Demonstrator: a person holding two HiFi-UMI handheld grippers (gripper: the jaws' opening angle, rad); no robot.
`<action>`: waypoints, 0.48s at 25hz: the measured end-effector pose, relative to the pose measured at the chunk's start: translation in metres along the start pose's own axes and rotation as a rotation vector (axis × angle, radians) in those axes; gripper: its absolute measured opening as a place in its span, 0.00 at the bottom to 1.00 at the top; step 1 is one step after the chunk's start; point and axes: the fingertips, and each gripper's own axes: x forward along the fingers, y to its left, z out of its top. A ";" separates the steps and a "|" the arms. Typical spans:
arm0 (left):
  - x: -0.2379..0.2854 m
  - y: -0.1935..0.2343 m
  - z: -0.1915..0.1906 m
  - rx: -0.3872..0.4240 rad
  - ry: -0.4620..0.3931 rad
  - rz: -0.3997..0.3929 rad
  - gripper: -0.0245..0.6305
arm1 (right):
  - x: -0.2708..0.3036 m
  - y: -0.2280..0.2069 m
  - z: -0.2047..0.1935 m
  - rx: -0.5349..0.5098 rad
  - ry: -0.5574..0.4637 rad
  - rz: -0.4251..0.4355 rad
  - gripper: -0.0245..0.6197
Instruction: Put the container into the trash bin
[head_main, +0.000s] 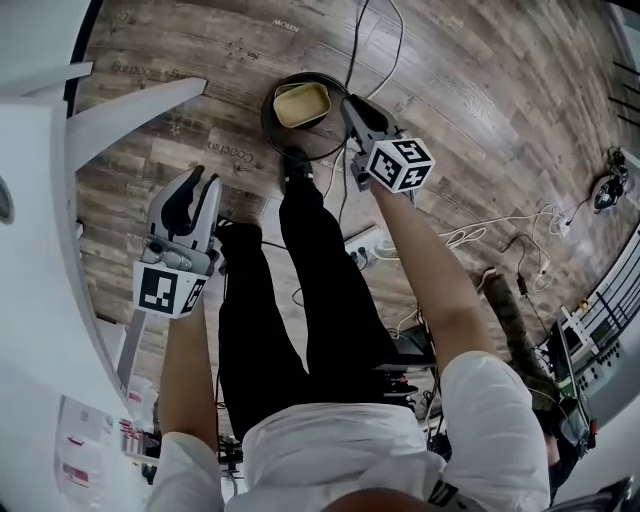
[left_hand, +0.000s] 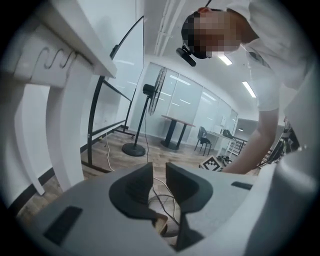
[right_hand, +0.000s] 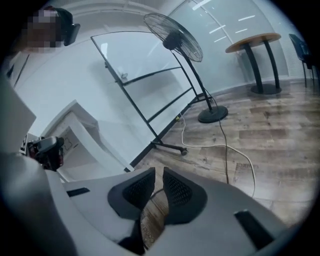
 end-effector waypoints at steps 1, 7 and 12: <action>-0.003 -0.001 0.017 0.008 -0.012 0.005 0.17 | -0.007 0.012 0.018 -0.019 -0.015 0.021 0.15; -0.018 -0.017 0.134 0.094 -0.122 0.031 0.17 | -0.057 0.087 0.167 -0.127 -0.184 0.135 0.11; -0.052 -0.039 0.242 0.127 -0.194 0.056 0.17 | -0.137 0.156 0.280 -0.227 -0.309 0.171 0.10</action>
